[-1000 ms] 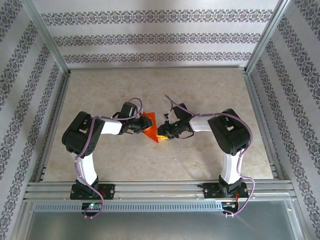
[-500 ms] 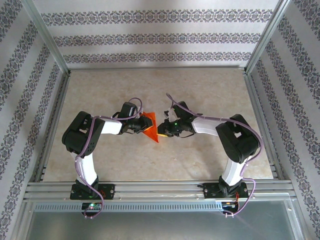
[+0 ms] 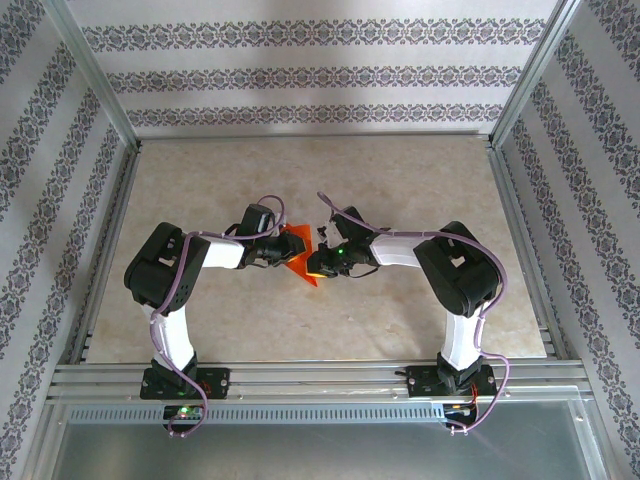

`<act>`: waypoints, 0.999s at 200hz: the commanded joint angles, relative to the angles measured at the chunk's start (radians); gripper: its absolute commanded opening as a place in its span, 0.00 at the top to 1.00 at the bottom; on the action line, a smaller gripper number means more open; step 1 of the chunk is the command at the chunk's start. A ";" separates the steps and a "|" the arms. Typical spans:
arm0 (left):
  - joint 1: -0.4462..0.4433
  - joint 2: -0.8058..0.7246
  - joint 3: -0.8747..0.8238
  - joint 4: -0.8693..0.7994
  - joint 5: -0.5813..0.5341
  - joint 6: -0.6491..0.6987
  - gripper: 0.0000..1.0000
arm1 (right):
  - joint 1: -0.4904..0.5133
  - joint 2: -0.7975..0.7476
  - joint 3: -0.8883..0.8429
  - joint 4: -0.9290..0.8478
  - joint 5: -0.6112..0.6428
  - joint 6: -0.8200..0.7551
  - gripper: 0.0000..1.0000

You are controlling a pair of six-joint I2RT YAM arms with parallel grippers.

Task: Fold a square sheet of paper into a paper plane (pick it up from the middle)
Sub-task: Fourth fold the wing at the center of the table.

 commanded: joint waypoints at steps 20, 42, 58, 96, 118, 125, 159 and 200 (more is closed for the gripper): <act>0.009 0.025 0.005 -0.013 0.015 -0.011 0.81 | 0.008 0.026 -0.003 0.001 0.028 -0.005 0.89; 0.009 0.024 0.007 0.006 0.030 -0.022 0.80 | 0.009 0.034 -0.006 -0.001 0.028 -0.004 0.89; 0.008 0.023 0.010 0.005 0.035 -0.024 0.79 | 0.008 0.040 -0.005 -0.001 0.025 -0.004 0.89; 0.009 0.033 0.014 -0.010 0.030 -0.022 0.79 | 0.009 0.052 -0.002 0.001 0.012 -0.004 0.89; 0.009 0.039 0.017 -0.024 0.026 -0.020 0.79 | 0.008 0.061 0.000 -0.002 0.008 -0.004 0.89; 0.008 0.041 0.019 -0.032 0.024 -0.019 0.79 | 0.008 0.063 0.000 -0.005 0.011 -0.004 0.89; 0.009 0.045 0.033 -0.097 0.002 -0.009 0.79 | 0.009 0.080 0.003 -0.032 0.030 -0.008 0.89; 0.009 0.058 0.053 -0.195 -0.032 0.003 0.80 | 0.013 0.080 0.010 -0.084 0.059 -0.022 0.90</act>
